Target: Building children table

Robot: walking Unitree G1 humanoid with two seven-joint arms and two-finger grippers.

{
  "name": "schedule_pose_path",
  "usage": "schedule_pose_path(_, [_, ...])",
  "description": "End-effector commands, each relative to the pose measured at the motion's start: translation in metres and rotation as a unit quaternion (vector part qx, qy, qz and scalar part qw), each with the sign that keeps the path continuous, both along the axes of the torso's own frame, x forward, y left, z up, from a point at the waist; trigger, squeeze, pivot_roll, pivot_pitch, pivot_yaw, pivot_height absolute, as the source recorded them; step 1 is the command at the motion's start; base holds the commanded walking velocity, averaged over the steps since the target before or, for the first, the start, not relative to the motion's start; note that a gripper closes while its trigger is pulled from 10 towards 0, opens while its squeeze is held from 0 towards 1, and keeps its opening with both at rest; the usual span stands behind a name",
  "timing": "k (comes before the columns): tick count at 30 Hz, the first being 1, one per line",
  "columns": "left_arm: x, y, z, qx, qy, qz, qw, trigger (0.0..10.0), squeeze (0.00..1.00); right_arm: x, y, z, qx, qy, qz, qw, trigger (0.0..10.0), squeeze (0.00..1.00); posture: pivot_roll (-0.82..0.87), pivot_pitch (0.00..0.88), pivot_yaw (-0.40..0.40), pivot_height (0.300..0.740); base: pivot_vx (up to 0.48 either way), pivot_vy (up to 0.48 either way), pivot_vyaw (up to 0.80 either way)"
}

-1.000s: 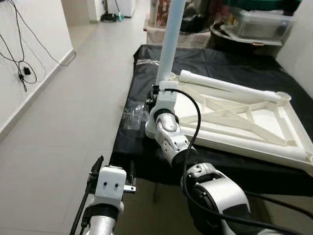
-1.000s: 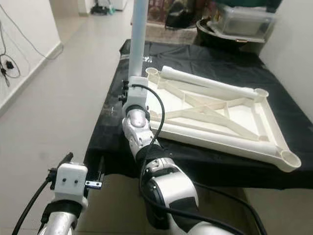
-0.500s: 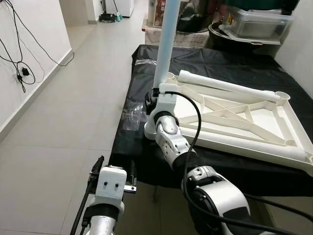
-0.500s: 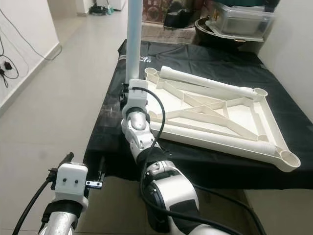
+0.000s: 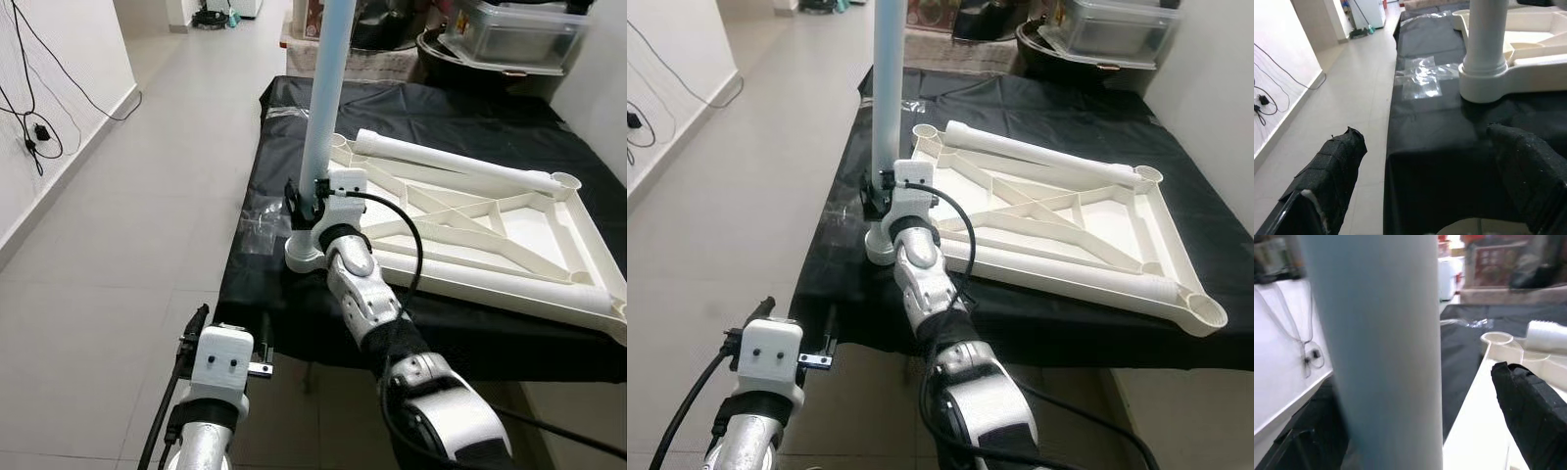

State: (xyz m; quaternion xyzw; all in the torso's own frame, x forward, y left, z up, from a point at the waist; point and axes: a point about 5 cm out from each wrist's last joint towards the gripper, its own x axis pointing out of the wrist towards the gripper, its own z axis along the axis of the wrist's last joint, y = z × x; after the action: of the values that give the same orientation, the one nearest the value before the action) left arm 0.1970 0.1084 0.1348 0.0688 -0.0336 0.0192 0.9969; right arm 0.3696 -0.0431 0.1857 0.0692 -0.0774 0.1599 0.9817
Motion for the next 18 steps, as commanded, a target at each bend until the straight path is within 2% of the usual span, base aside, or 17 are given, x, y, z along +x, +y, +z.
schedule_pose_path(1, [0.0, -0.002, -0.003, -0.007, 0.005, -0.003, 1.0, 10.0, 0.0, -0.015, 0.019, -0.018, 0.034, 0.035, 0.031, 0.998, 10.0, 0.0, 0.11, 0.036, -0.067, 0.74, 0.0, 0.0, 0.0])
schedule_pose_path(3, [0.0, -0.001, -0.004, -0.008, 0.006, -0.003, 1.0, 10.0, 0.0, -0.019, 0.014, -0.022, 0.026, 0.034, 0.044, 0.998, 10.0, 0.0, 0.11, 0.033, -0.065, 0.74, 0.0, 0.0, 0.0])
schedule_pose_path(5, [0.003, 0.001, -0.006, -0.008, 0.008, -0.005, 1.0, 10.0, 0.0, -0.031, 0.002, -0.039, 0.02, 0.064, 0.088, 0.994, 10.0, 0.0, 0.1, 0.019, -0.06, 0.74, 0.0, 0.0, 0.0])
schedule_pose_path(7, [0.003, 0.001, -0.006, -0.008, 0.008, -0.005, 1.0, 10.0, 0.0, -0.031, 0.002, -0.039, 0.02, 0.064, 0.088, 0.994, 10.0, 0.0, 0.1, 0.019, -0.06, 0.74, 0.0, 0.0, 0.0])
schedule_pose_path(10, [0.006, 0.003, -0.009, -0.01, 0.011, -0.007, 1.0, 10.0, 0.0, -0.043, -0.009, -0.051, 0.013, 0.073, 0.121, 0.99, 10.0, 0.0, 0.1, 0.003, -0.058, 0.74, 0.0, 0.0, 0.0])
schedule_pose_path(13, [0.007, 0.004, -0.01, -0.009, 0.012, -0.007, 1.0, 10.0, 0.0, -0.049, -0.016, -0.057, -0.004, 0.075, 0.129, 0.989, 10.0, 0.0, 0.09, 0.0, -0.053, 0.74, 0.0, 0.0, 0.0])
schedule_pose_path(15, [0.01, 0.006, -0.011, -0.005, 0.013, -0.006, 1.0, 10.0, 0.0, -0.056, -0.037, -0.067, -0.055, 0.082, 0.095, 0.991, 10.0, 0.0, 0.08, 0.0, -0.048, 0.74, 0.0, 0.0, 0.0])
schedule_pose_path(16, [0.01, 0.006, -0.011, -0.005, 0.013, -0.006, 1.0, 10.0, 0.0, -0.056, -0.037, -0.067, -0.055, 0.082, 0.095, 0.991, 10.0, 0.0, 0.08, 0.0, -0.048, 0.74, 0.0, 0.0, 0.0])
schedule_pose_path(17, [0.012, 0.008, -0.013, -0.002, 0.015, -0.001, 1.0, 10.0, 0.0, -0.055, -0.052, -0.07, -0.1, 0.078, 0.025, 0.992, 10.0, 0.0, 0.08, 0.0, -0.041, 0.74, 0.0, 0.0, 0.0])
schedule_pose_path(18, [0.012, 0.008, -0.013, -0.002, 0.015, -0.001, 1.0, 10.0, 0.0, -0.055, -0.052, -0.07, -0.1, 0.078, 0.025, 0.992, 10.0, 0.0, 0.08, 0.0, -0.041, 0.74, 0.0, 0.0, 0.0])
